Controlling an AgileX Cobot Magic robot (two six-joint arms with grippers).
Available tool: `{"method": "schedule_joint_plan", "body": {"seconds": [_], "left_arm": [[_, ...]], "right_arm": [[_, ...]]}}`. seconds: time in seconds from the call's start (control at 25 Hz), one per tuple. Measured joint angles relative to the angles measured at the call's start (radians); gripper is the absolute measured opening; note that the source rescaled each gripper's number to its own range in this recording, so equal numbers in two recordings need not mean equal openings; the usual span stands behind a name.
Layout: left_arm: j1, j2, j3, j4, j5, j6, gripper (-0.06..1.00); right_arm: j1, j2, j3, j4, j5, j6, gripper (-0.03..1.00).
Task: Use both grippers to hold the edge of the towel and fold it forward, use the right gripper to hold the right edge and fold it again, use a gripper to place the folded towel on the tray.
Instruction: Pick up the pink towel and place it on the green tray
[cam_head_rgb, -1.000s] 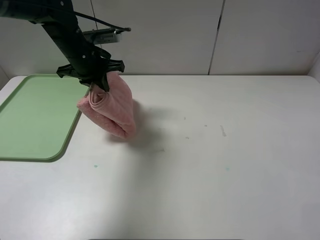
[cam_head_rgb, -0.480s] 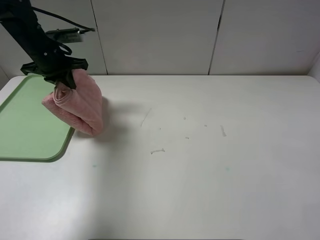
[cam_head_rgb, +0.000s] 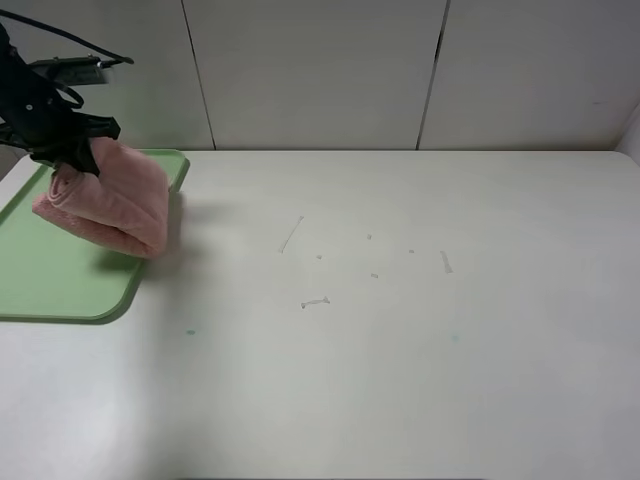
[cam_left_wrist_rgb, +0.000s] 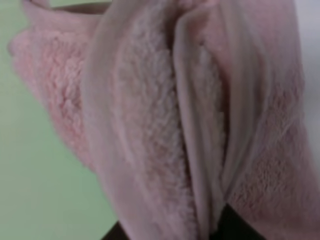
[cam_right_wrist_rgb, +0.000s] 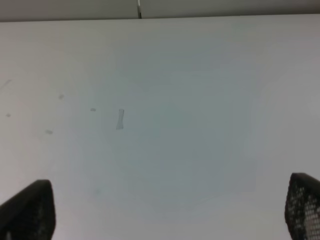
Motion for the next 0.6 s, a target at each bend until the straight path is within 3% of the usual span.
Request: {"method": "schedule_joint_plan", "body": {"seconds": [0.24, 0.6], "left_arm": [[0.037, 0.0, 0.0, 0.06, -0.014, 0.001, 0.07], [0.056, 0.0, 0.0, 0.078, -0.014, 0.001, 0.1]], "right_arm": [[0.0, 0.0, 0.0, 0.0, 0.0, 0.0, 1.0], [0.0, 0.0, 0.0, 0.0, 0.0, 0.0, 1.0]]}}
